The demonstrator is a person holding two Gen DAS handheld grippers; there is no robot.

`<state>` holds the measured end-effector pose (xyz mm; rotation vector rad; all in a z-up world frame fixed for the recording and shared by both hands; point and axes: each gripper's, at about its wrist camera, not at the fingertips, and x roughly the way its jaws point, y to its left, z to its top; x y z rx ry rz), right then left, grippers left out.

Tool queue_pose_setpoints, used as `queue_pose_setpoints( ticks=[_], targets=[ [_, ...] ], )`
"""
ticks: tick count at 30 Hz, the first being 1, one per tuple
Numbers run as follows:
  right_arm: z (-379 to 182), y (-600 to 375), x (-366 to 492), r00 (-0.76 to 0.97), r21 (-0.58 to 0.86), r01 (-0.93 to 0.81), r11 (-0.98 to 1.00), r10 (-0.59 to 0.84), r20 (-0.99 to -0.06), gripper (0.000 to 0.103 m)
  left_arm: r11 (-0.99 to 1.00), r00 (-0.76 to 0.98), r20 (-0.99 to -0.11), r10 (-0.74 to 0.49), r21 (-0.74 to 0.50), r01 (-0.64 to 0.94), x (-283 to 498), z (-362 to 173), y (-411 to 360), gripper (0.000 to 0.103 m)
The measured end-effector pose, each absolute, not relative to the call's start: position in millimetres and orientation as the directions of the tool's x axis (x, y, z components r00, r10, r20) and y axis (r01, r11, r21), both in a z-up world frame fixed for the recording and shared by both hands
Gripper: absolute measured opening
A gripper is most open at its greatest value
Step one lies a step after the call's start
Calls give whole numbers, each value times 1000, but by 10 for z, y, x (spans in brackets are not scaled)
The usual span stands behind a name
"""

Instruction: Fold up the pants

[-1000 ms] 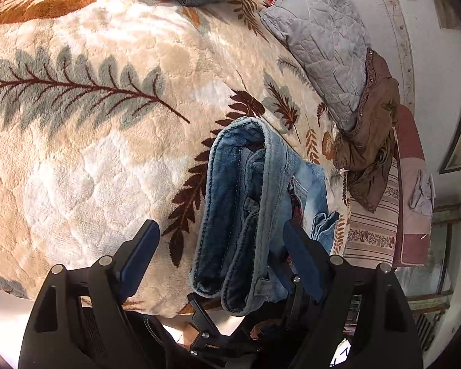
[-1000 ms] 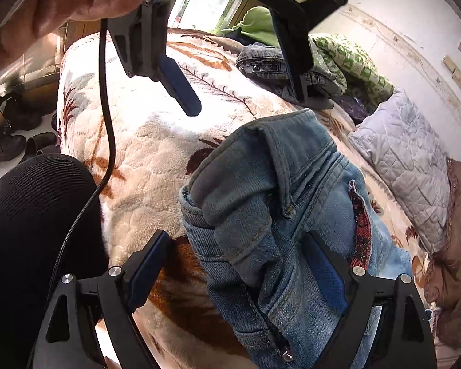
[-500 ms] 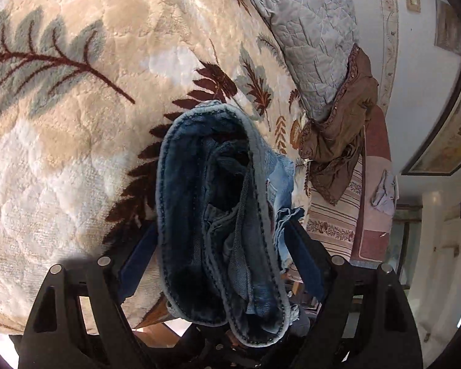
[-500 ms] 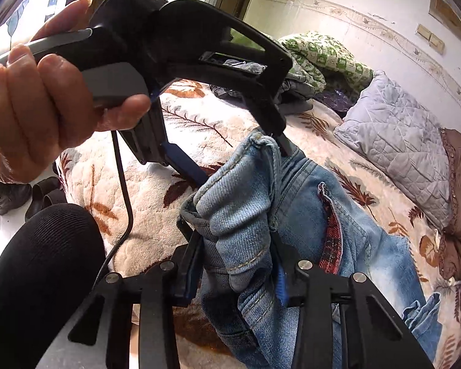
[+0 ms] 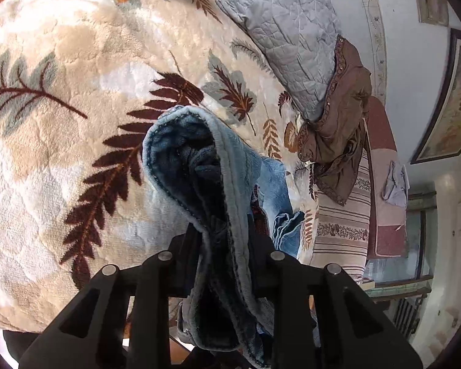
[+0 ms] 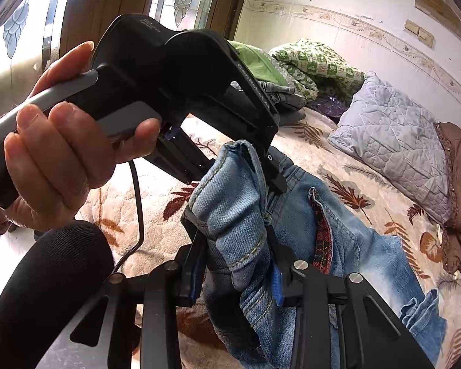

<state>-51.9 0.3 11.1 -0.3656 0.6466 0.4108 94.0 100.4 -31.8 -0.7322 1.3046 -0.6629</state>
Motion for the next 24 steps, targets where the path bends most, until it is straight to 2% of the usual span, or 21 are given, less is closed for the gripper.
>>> queue_pose_setpoints(
  ticks=[6, 13, 18, 22, 24],
  targets=[
    [407, -373, -626, 753, -100, -419, 902, 284, -594, 34, 662, 154, -644, -749, -735, 147, 853, 173, 541, 23],
    [599, -1317, -749, 759, 202, -266, 942, 334, -558, 33, 714, 81, -748, -659, -589, 378, 773, 589, -656, 29],
    [336, -2235, -844, 726, 518, -57, 854, 392, -565, 33, 726, -58, -827, -559, -522, 447, 760, 316, -1628, 32],
    [-222, -2904, -944, 679, 741, 164, 652, 470, -564, 39, 770, -135, -893, -430, -440, 463, 689, -134, -2217, 37],
    [-452, -3115, -1003, 666, 804, 226, 549, 515, -539, 35, 785, -138, -906, -401, -417, 458, 660, -246, -2334, 37]
  ],
)
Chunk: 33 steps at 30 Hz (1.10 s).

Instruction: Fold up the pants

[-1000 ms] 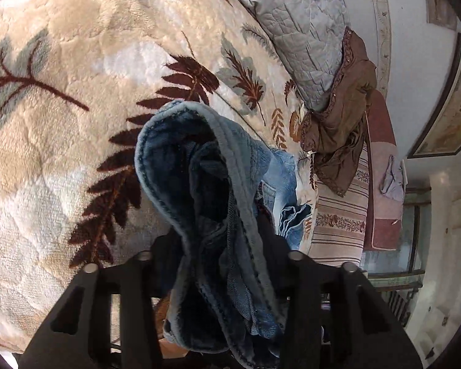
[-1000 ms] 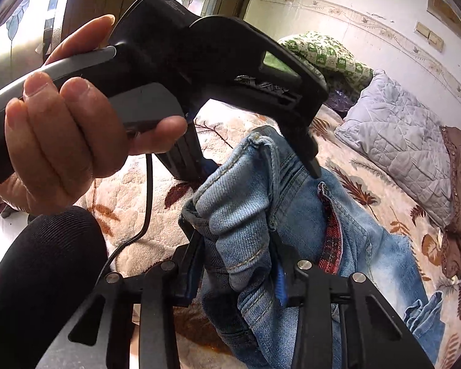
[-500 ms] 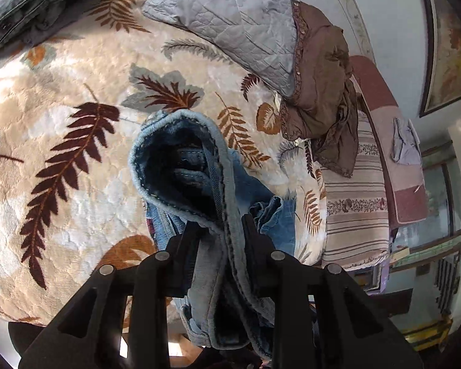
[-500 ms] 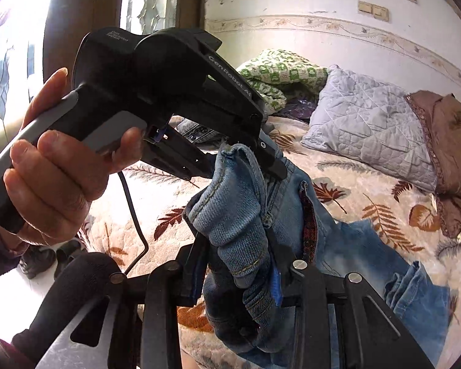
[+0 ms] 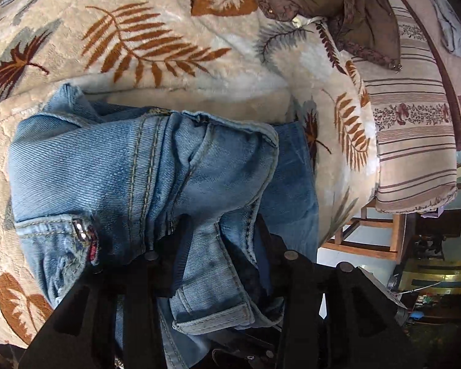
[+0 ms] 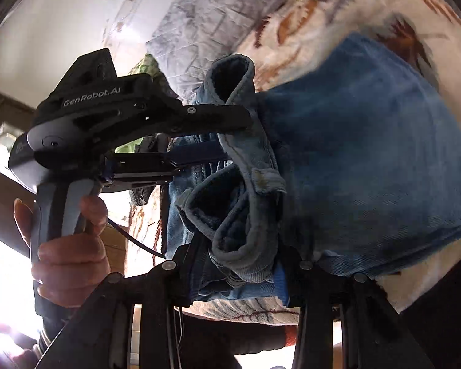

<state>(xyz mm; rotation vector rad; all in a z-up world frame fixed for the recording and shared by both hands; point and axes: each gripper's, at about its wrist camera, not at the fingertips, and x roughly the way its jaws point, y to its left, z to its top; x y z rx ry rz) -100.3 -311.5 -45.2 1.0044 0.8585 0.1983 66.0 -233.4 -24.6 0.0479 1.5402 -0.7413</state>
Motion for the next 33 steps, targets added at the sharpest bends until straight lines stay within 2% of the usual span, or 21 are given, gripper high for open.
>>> queue_pose_setpoints(
  ticks=[3, 5, 6, 7, 8, 10, 12, 16, 18, 20, 22, 25, 29, 31, 32, 33],
  targets=[
    [-478, -3251, -1091, 681, 848, 210, 487, 549, -484, 40, 764, -139, -904, -404, -417, 493, 590, -78, -2348, 40],
    [-380, -3293, -1153, 690, 844, 180, 506, 546, -475, 46, 721, -132, -898, -419, -418, 552, 530, 151, -2282, 42],
    [-342, -3316, -1195, 698, 847, 169, 504, 545, -464, 52, 697, -112, -896, -429, -408, 589, 512, 287, -2231, 45],
    [-318, -3357, -1246, 708, 848, 169, 503, 536, -460, 61, 678, -77, -897, -435, -383, 627, 497, 431, -2190, 55],
    [-308, -3405, -1304, 720, 846, 180, 502, 519, -461, 65, 665, -32, -898, -438, -348, 661, 491, 565, -2130, 70],
    [-309, -3526, -1430, 757, 855, 195, 480, 480, -443, 69, 642, 55, -903, -425, -259, 721, 518, 758, -2060, 86],
    [-336, -3604, -1482, 773, 869, 200, 453, 472, -424, 69, 619, 98, -914, -393, -185, 763, 599, 816, -2098, 86],
    [-401, -3592, -1451, 763, 877, 210, 431, 489, -423, 69, 529, -29, -941, -337, -215, 821, 777, 638, -2311, 86],
    [-427, -3543, -1364, 753, 891, 192, 410, 521, -402, 69, 474, -37, -951, -306, -186, 861, 750, 570, -2412, 86],
    [-390, -3460, -1357, 756, 892, 164, 420, 528, -388, 74, 408, -22, -964, -264, -132, 903, 689, 488, -2521, 86],
    [-349, -3407, -1340, 760, 880, 150, 451, 517, -394, 79, 350, 21, -977, -214, -56, 935, 651, 402, -2624, 86],
    [-304, -3327, -1307, 749, 845, 157, 511, 496, -439, 80, 289, 54, -987, -154, 7, 957, 670, 284, -2729, 86],
    [-368, -3278, -1206, 739, 849, 163, 503, 507, -443, 81, 214, 77, -993, -86, 57, 975, 731, 60, -2807, 86],
    [-408, -3280, -1142, 740, 850, 172, 498, 504, -445, 69, 229, 80, -995, -54, 65, 971, 788, -98, -2819, 86],
    [-420, -3286, -1136, 740, 848, 180, 498, 500, -450, 64, 245, 87, -994, -72, 67, 967, 792, -125, -2795, 79],
    [-426, -3298, -1137, 741, 844, 188, 502, 492, -458, 52, 253, 79, -991, -107, 50, 966, 781, -112, -2755, 72]
  ],
)
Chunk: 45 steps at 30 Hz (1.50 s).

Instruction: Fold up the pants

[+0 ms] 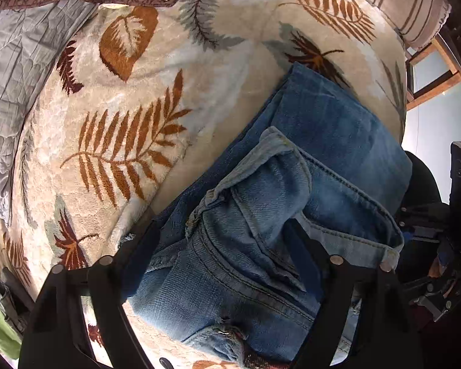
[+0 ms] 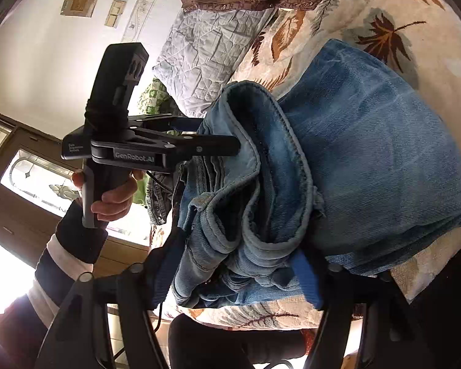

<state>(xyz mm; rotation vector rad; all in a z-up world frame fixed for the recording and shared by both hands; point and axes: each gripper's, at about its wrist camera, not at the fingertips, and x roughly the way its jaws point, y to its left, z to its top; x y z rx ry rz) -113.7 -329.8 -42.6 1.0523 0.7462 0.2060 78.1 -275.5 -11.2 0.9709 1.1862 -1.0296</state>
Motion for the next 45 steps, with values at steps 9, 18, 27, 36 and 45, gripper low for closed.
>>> queue_pose_setpoints(
  ticks=[9, 18, 27, 36, 45],
  targets=[
    [-91, -3346, -1250, 758, 844, 94, 528, 512, -405, 31, 341, 104, -942, -320, -12, 940, 541, 605, -2471, 47],
    [-136, -4069, -1697, 834, 843, 235, 483, 344, -430, 31, 357, 132, -953, -273, 28, 934, 274, 317, -3434, 51],
    [-348, -4417, -1885, 810, 836, 349, 425, 312, -497, 50, 500, 173, -948, -268, 17, 866, 338, 365, -3324, 60],
    [46, -4586, -1295, 817, 738, 298, 605, 237, -525, 80, 816, 159, -899, -408, -282, 504, 728, 358, -1798, 83],
    [175, -4171, -327, 707, 556, 138, 820, 312, -634, 10, 869, 144, -890, -432, -368, 332, 815, -84, -1757, 80]
  ],
)
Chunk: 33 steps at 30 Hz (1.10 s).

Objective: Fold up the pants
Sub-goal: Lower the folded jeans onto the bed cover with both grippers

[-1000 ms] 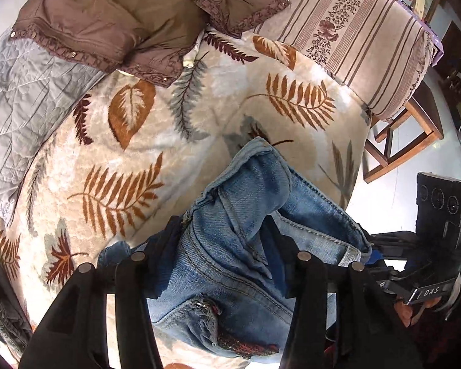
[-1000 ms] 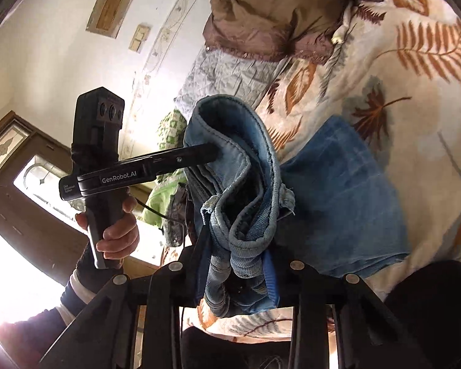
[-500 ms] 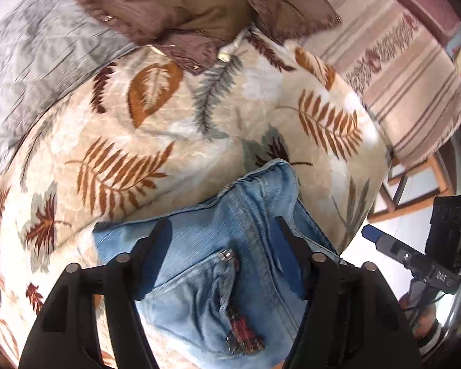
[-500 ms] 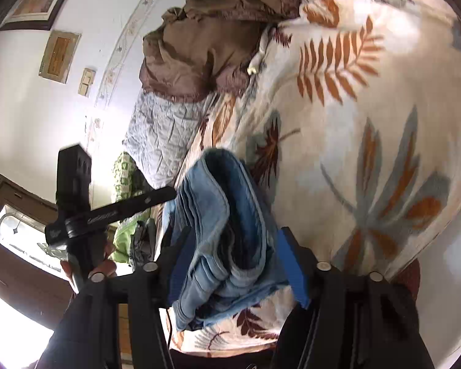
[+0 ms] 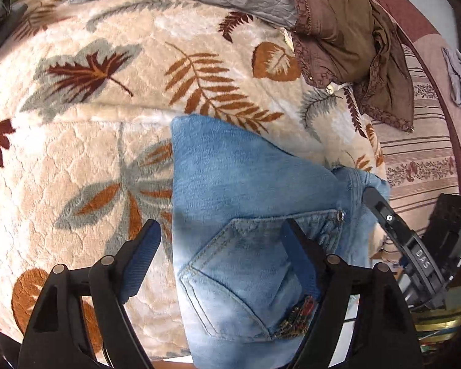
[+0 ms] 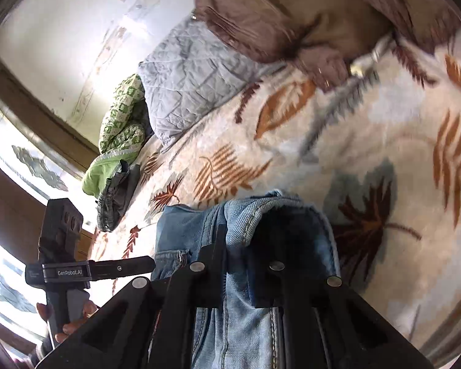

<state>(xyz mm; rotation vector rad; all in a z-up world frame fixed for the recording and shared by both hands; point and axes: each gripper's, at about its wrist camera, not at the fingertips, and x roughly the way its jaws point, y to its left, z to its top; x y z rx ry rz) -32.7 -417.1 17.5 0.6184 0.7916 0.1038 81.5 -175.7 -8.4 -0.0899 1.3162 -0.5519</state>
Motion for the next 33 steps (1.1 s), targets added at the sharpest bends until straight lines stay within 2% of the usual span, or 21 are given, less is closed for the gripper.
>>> queue_pose_setpoints(
  ticks=[2, 5, 6, 8, 9, 12, 18, 21, 22, 24, 29, 33],
  targets=[
    [170, -4194, -312, 697, 480, 178, 859, 234, -678, 11, 885, 131, -910, -392, -335, 322, 869, -256, -1884, 82],
    [-313, -4359, -195, 580, 419, 280, 864, 195, -791, 22, 899, 78, -930, -360, -323, 294, 960, -550, -2014, 87],
    [-447, -4384, -182, 557, 412, 289, 864, 199, -807, 21, 900, 83, -928, -364, -328, 286, 974, -541, -2008, 87],
    [-414, -4459, -228, 583, 447, 285, 848, 217, -783, 25, 895, 65, -923, -380, -349, 277, 992, -479, -1951, 87],
    [-356, -4477, -250, 587, 467, 287, 836, 232, -776, 32, 892, 58, -920, -387, -358, 275, 987, -431, -1891, 86],
    [-93, -4520, -451, 616, 512, 267, 817, 264, -742, 32, 885, 75, -910, -408, -375, 275, 826, -223, -1630, 85],
    [385, -4217, -1048, 679, 544, 61, 837, 365, -637, 33, 830, 66, -864, -500, -455, 323, 169, -41, -1456, 85],
    [302, -4005, -1210, 658, 507, 19, 862, 371, -655, 32, 829, 40, -877, -479, -437, 350, -67, -259, -1590, 85],
    [192, -3943, -1227, 638, 481, 25, 876, 356, -683, 28, 843, 19, -899, -437, -402, 358, -110, -408, -1654, 87],
    [-159, -3840, -1216, 551, 372, 83, 924, 268, -790, 28, 836, -15, -892, -451, -428, 344, -144, -610, -1686, 96],
    [-216, -3833, -1275, 591, 380, 109, 919, 247, -768, 32, 854, 80, -913, -400, -340, 393, -238, -404, -1715, 96],
    [-135, -3952, -1256, 588, 458, 133, 879, 302, -750, 32, 862, 110, -908, -404, -338, 379, -260, -256, -1629, 95]
  ],
)
